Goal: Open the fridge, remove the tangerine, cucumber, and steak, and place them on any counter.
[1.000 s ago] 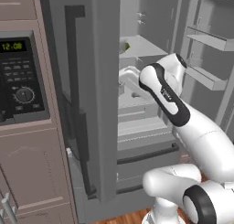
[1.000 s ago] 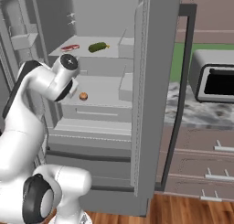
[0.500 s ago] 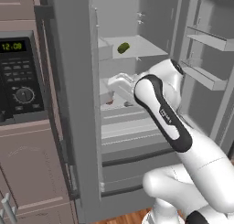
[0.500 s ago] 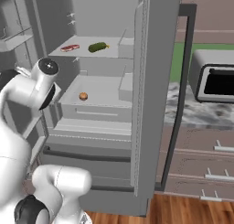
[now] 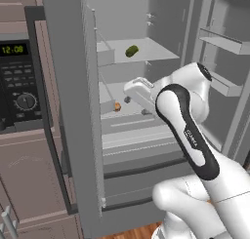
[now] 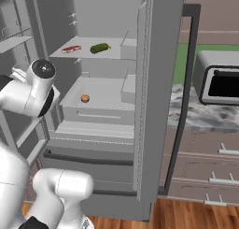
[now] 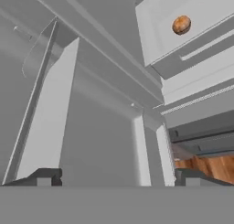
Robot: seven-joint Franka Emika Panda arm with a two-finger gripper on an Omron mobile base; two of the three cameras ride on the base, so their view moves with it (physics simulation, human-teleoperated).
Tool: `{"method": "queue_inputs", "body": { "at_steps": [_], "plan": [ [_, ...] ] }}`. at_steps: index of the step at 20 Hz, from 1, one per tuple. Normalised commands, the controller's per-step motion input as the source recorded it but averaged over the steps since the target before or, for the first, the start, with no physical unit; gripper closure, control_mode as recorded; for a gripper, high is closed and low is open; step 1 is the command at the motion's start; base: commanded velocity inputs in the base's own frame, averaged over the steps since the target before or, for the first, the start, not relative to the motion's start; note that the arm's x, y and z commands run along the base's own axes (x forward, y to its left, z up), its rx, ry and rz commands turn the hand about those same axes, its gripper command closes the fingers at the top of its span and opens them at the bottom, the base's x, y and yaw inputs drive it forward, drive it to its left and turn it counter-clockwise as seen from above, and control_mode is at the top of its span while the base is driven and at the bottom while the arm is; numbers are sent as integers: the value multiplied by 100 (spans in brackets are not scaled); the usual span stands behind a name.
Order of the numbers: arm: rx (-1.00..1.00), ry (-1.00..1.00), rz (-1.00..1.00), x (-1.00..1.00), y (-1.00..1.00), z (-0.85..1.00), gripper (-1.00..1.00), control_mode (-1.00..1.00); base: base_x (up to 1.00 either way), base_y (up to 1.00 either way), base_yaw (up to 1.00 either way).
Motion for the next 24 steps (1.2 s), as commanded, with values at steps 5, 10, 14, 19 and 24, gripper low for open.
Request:
{"method": "queue_inputs", "body": {
  "at_steps": [5, 10, 14, 19, 24],
  "plan": [
    [-8, 4, -15, -26, -100, 21, -100, -100, 0, 0, 0],
    [-23, 0, -11, 0, -77, 5, -100, -100, 0, 0, 0],
    [-31, 0, -4, -4, -10, 0, -100, -100, 0, 0, 0],
    [-30, 0, 0, -23, 3, -18, -100, -100, 0, 0, 0],
    [-14, 0, 0, -17, 0, -40, -100, -100, 0, 0, 0]
  ]
}}
